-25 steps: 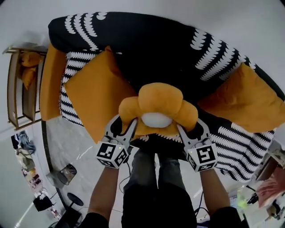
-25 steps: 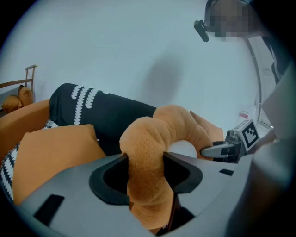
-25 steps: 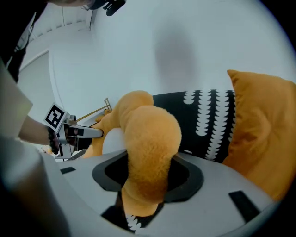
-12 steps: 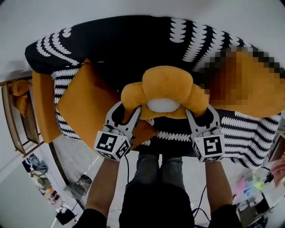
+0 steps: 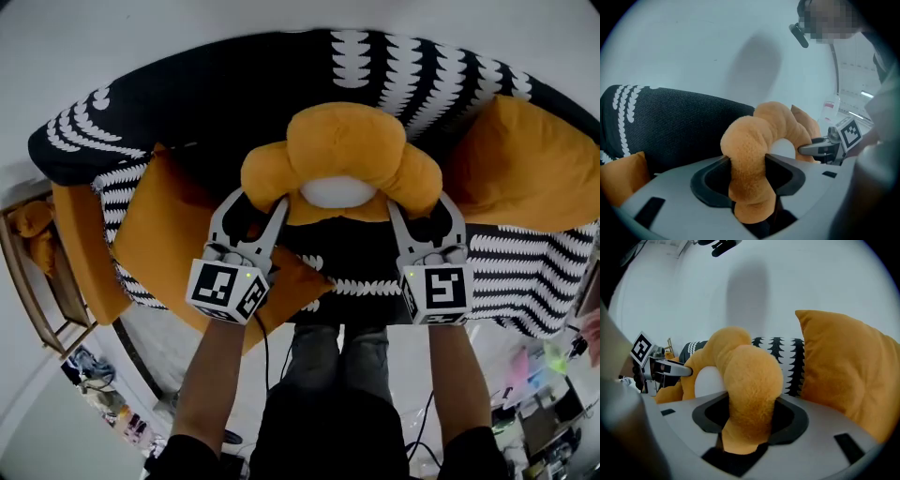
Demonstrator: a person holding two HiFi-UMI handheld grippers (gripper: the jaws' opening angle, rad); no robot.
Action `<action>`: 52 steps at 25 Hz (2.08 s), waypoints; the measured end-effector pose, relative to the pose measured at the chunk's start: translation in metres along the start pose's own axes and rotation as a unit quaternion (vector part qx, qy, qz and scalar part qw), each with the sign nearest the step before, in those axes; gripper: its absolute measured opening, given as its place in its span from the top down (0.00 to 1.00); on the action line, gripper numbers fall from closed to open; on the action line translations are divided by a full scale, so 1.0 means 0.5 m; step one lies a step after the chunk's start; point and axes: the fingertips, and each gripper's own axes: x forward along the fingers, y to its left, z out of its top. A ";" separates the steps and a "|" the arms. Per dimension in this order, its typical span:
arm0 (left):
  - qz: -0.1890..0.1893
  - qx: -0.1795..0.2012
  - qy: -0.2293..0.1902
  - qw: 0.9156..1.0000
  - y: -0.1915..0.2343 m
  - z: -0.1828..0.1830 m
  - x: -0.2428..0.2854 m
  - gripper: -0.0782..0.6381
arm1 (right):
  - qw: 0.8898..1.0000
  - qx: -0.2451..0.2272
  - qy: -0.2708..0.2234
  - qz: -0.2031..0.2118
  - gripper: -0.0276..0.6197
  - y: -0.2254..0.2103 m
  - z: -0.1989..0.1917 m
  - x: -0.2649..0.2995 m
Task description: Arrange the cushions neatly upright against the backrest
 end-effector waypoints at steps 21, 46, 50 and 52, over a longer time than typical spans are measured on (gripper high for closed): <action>0.022 -0.013 -0.038 0.999 0.016 0.017 0.057 0.41 | 0.997 -0.025 -0.004 -0.079 0.41 -0.073 -0.039 -0.006; 0.224 -0.125 0.012 0.966 0.070 -0.280 -0.438 0.41 | 0.985 -0.030 0.097 0.141 0.41 0.293 -0.208 -0.116; 0.252 -0.152 -0.021 0.956 0.083 -0.296 -0.500 0.41 | 0.979 -0.063 0.092 0.172 0.41 0.365 -0.184 -0.129; 0.256 -0.156 -0.038 0.953 0.089 -0.312 -0.521 0.41 | 0.979 -0.077 0.088 0.170 0.42 0.388 -0.195 -0.122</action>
